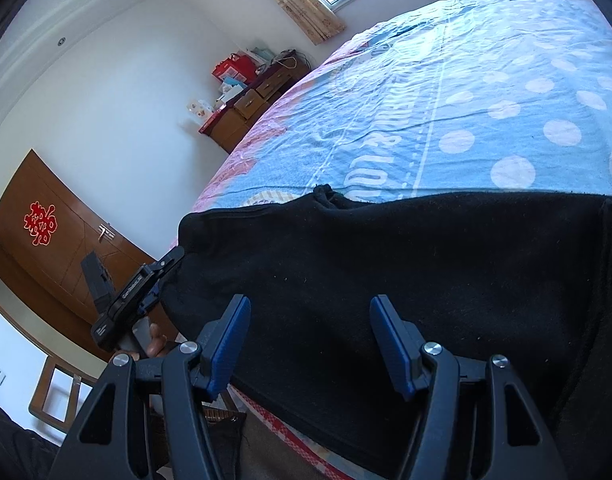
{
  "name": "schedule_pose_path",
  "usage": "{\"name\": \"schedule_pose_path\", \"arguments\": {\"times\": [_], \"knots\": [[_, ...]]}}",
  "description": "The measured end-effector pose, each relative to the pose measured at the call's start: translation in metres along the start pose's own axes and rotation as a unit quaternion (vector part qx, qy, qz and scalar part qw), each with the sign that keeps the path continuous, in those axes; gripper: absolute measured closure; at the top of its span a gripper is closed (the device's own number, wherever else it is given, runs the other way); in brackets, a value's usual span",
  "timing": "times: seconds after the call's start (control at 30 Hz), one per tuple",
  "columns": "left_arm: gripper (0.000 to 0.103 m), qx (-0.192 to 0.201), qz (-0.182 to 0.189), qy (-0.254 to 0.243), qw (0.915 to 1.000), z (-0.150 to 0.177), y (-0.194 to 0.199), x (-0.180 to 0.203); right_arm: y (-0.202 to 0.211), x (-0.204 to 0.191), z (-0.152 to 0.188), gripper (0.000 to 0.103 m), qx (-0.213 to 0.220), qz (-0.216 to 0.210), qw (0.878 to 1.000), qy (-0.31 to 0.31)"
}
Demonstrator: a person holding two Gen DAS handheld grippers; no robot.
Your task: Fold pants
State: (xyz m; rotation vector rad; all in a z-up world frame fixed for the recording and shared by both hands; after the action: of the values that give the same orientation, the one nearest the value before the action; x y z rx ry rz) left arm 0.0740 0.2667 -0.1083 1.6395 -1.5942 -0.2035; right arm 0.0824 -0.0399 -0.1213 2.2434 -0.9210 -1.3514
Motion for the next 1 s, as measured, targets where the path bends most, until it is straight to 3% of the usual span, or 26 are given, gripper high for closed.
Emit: {"name": "schedule_pose_path", "arguments": {"times": [0.13,0.2,0.3,0.43,0.57,0.73,0.83,1.0], "knots": [[0.043,-0.004,0.008,0.016,0.9998,0.0,0.001,0.001,-0.003,0.0,0.001,0.039,-0.004,-0.004,1.0,-0.003],[0.044,-0.001,0.032,0.039,0.9987,-0.003,0.003,-0.004,-0.002,-0.001,0.0,0.039,-0.003,-0.005,1.0,-0.001],[0.045,0.003,0.021,0.062,0.9979,-0.004,-0.001,-0.016,0.0,-0.001,-0.001,0.039,0.0,-0.005,1.0,0.0],[0.045,-0.002,0.006,0.038,0.9992,0.0,-0.002,-0.002,-0.003,0.003,0.001,0.039,-0.004,-0.009,1.0,-0.011],[0.07,-0.025,0.041,0.033,0.9983,0.008,-0.008,0.014,-0.004,0.002,0.002,0.039,-0.006,-0.009,1.0,-0.014],[0.075,-0.017,0.019,0.014,0.9996,0.002,-0.002,0.024,0.0,0.001,-0.001,0.039,-0.002,-0.007,1.0,-0.011],[0.076,-0.013,0.028,0.01,0.9995,-0.009,0.003,0.035,0.006,0.005,-0.005,0.039,0.005,-0.003,1.0,-0.016],[0.076,0.003,0.059,-0.037,0.9976,-0.024,0.022,0.081,0.042,0.024,-0.022,0.039,0.043,0.001,0.998,-0.042]]}}
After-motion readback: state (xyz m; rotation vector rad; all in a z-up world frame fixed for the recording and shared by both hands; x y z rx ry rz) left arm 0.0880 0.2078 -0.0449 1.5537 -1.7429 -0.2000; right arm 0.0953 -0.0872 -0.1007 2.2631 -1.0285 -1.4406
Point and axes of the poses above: each gripper's, at about its wrist camera, not at the fingertips, and y roughly against the way its jaws point, x to its right, z to its underside, the point moved 8 cm from there along -y, roughly the way its jaws point, and after that the axes turned 9 degrees about -x, right-handed, at the moved point
